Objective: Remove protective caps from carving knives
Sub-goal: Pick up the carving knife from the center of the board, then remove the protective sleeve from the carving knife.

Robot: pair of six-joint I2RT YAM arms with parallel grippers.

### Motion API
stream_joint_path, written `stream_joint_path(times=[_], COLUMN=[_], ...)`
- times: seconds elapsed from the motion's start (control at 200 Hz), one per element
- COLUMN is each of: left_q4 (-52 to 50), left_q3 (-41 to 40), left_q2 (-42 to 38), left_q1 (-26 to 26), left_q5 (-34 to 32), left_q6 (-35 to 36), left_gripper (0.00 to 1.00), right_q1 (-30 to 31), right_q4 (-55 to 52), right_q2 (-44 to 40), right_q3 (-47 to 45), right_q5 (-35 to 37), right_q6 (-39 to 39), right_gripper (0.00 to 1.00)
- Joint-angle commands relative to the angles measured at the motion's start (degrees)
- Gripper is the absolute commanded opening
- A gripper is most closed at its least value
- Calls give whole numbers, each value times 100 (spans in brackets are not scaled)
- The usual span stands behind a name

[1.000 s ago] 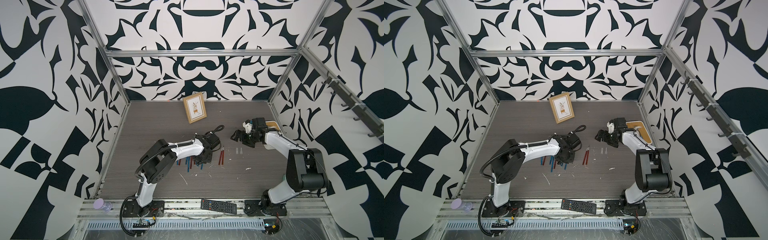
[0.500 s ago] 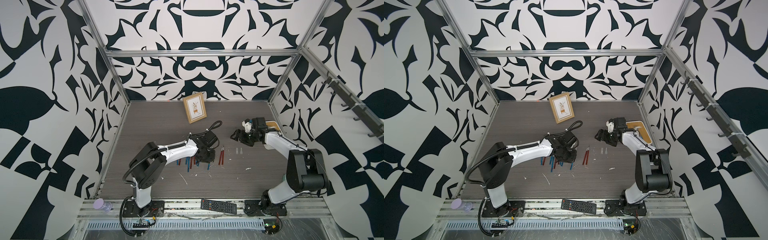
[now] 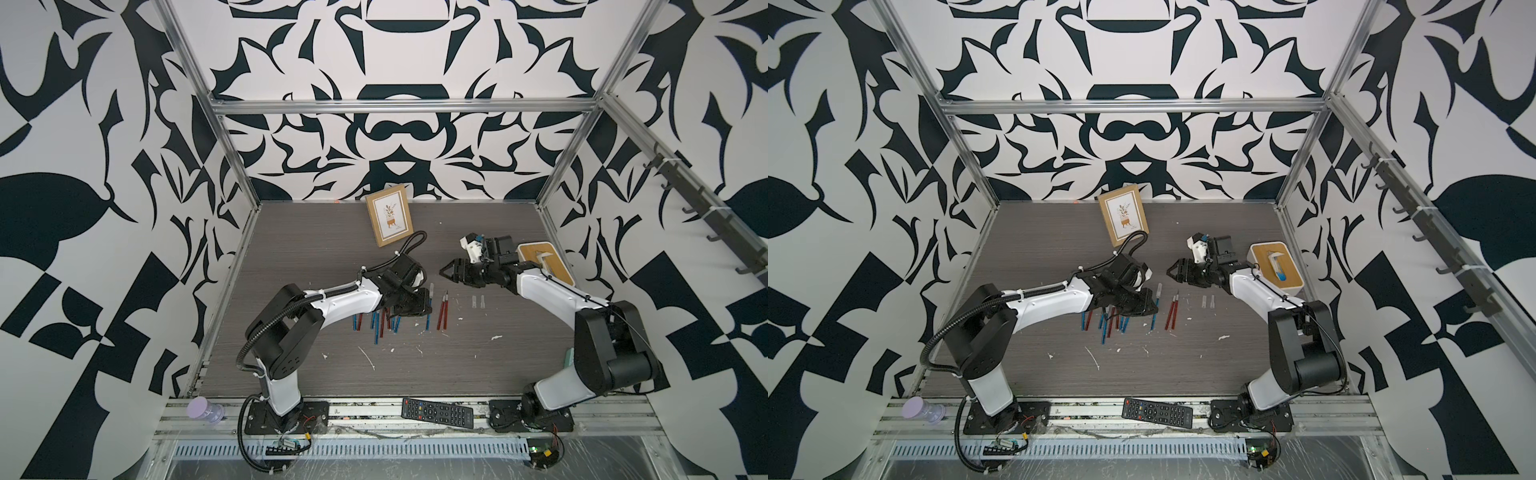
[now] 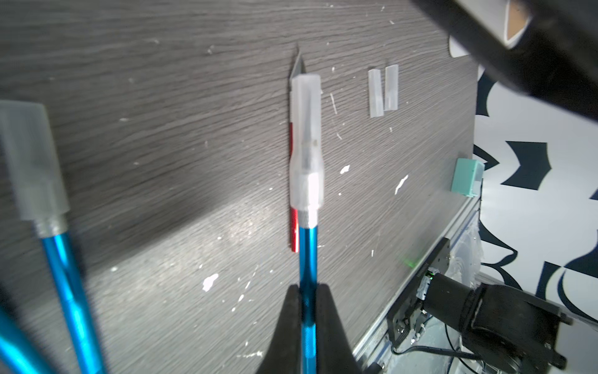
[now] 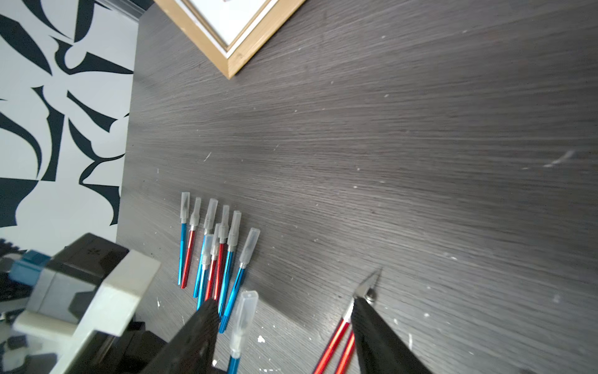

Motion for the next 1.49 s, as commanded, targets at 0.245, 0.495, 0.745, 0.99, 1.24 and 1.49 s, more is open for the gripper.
stream_joint_path(times=[0.245, 0.495, 0.745, 0.99, 1.24, 1.49], left_q4=[480, 513, 509, 501, 500, 356], left_q3=[38, 56, 62, 84, 91, 115], left_q2=[72, 111, 133, 129, 143, 156], left_q1=[32, 32, 34, 28, 28, 28], left_q5=[196, 234, 215, 172, 198, 181], left_q6=[-105, -105, -96, -85, -77, 36], left_gripper=[3, 3, 3, 3, 3, 3], right_q1=[110, 113, 129, 137, 138, 131], right_q4=[1085, 1798, 2117, 2293, 2537, 2775], right_q2=[10, 139, 323, 347, 413, 554], right_q3=[-580, -799, -791, -875, -949, -873], right_q5=[-727, -933, -1029, -1072, -1119, -1126], right_q6=[743, 1231, 1455, 1614, 1799, 2032], right_gripper=[58, 47, 36, 28, 21, 18])
